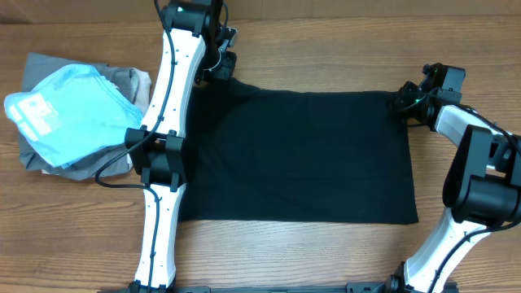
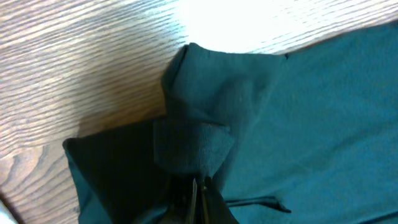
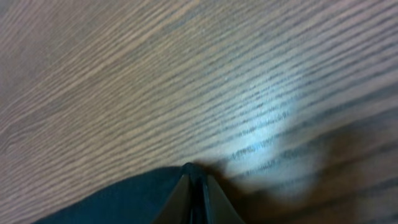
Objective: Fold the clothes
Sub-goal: 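Fold the shirt's top edge downward with both grippers toward the bottom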
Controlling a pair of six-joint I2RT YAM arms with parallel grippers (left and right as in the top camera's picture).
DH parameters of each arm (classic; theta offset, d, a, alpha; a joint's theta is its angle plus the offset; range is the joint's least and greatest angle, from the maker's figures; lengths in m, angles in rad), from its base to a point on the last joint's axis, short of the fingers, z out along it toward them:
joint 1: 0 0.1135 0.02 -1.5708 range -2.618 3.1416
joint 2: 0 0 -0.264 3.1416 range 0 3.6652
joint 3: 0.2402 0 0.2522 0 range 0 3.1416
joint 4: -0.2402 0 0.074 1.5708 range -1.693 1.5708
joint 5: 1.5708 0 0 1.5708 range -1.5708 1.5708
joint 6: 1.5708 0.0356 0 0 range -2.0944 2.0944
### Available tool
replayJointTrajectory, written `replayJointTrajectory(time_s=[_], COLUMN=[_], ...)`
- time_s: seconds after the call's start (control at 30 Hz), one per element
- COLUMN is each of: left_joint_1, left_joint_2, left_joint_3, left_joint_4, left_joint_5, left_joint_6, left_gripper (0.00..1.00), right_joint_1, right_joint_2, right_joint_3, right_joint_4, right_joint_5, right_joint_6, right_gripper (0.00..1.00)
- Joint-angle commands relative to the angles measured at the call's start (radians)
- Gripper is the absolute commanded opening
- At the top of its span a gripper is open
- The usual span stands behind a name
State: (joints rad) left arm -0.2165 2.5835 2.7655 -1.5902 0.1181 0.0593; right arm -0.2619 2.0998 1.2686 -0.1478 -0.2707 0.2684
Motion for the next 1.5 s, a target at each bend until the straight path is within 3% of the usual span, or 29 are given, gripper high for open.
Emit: replayJointTrajectory(time_s=[0.0, 0.6, 0.87, 1.47], left_joint_1=[-0.006, -0.002, -0.006, -0.007], left_joint_2=[-0.027, -0.083, -0.243, -0.246], left_joint_3=[0.064, 0.064, -0.153, -0.436], left_joint_4=[-0.029, -0.1, -0.1, -0.1], left_joint_5=[-0.039, -0.057, -0.049, -0.05], left_joint_6=[0.016, 0.001, -0.001, -0.049], left_gripper=[0.04, 0.04, 0.04, 0.04], right_joint_1=[-0.016, -0.088, -0.088, -0.105], right_joint_2=[-0.09, -0.191, -0.2, -0.279], right_joint_3=[0.01, 0.01, 0.01, 0.01], right_joint_4=[-0.021, -0.323, -0.384, -0.6], right_joint_5=[0.002, -0.004, -0.076, -0.044], right_joint_6=[-0.003, -0.016, -0.056, -0.094], right_gripper=[0.06, 0.04, 0.04, 0.04])
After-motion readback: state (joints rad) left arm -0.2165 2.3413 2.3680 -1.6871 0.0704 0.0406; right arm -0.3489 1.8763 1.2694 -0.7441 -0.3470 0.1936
